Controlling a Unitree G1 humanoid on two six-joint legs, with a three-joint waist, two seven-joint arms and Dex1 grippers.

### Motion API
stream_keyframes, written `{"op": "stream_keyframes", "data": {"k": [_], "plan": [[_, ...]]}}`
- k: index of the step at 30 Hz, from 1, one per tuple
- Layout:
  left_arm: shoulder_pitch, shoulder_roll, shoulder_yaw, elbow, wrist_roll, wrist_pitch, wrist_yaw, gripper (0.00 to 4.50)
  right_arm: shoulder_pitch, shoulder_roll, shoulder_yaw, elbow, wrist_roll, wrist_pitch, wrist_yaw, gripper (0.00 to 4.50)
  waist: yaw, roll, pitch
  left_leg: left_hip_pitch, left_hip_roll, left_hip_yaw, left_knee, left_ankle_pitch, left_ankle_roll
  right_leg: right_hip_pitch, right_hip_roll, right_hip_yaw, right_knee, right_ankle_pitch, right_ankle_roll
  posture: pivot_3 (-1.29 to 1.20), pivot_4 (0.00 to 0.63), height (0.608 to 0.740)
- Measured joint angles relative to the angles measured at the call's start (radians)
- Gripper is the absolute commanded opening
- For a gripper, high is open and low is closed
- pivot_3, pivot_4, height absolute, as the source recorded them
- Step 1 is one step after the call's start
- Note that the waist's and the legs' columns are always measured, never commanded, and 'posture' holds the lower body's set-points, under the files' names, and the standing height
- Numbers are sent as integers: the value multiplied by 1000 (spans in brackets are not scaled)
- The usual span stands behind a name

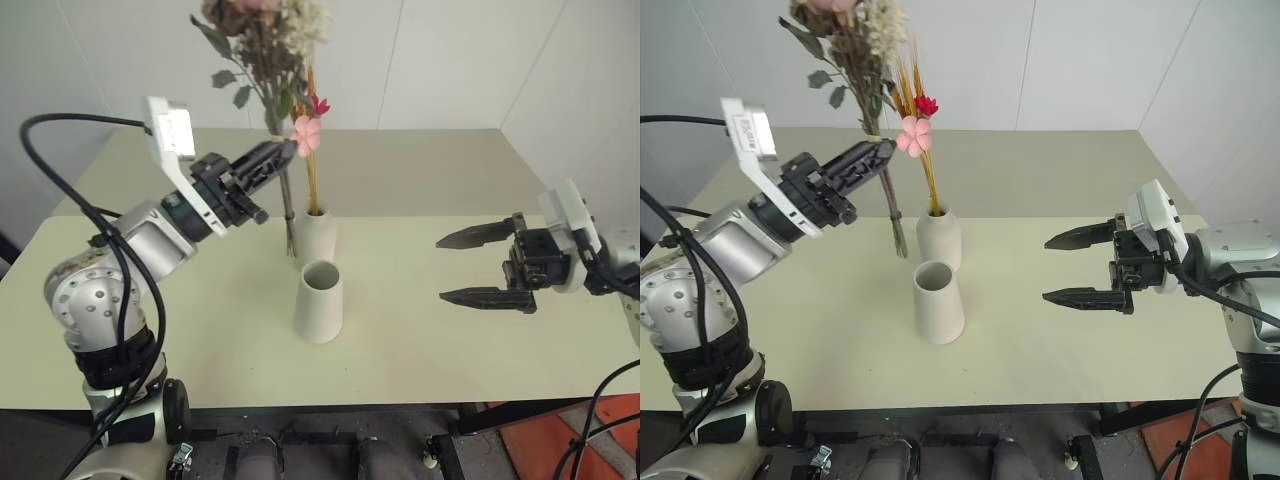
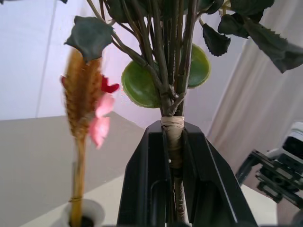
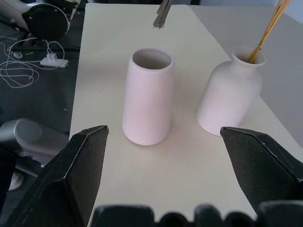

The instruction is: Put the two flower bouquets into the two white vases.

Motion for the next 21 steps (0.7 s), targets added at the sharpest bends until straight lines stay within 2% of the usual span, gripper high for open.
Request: {"op": "stream_keyframes", "data": {"k": [4, 10, 17, 19, 21], "plan": [[30, -29, -71, 0, 1, -43, -8, 114, 2, 0, -3, -7, 0, 0, -5, 4500, 1, 0, 0, 0, 0, 0, 0, 0, 0, 1, 0, 0, 0, 0, 0, 0, 150, 740], [64, -37, -180, 0, 88, -134, -37, 114, 9, 0, -6, -14, 2, 0, -14, 4500, 3, 0, 0, 0, 0, 0, 1, 0, 0, 1, 0, 0, 0, 0, 0, 0, 150, 740], [151, 67, -324, -21, 229, -173, -118, 114, 19, 0, -10, -30, 10, 0, -22, 4500, 3, 0, 0, 0, 0, 0, 1, 0, 0, 1, 0, 0, 0, 0, 0, 0, 150, 740], [161, 84, -333, -25, 251, -176, -129, 835, 20, 0, -11, -31, 14, 0, -23, 4500, 4, 0, 0, 0, 0, 0, 1, 0, 0, 1, 0, 0, 0, 0, 0, 0, 150, 740], [173, 95, -332, -38, 255, -189, -141, 1375, 22, 0, -11, -32, 18, 0, -24, 4500, 4, 0, 0, 0, 0, 0, 1, 0, 0, 1, 0, 0, 0, 0, 0, 0, 150, 740]]}}
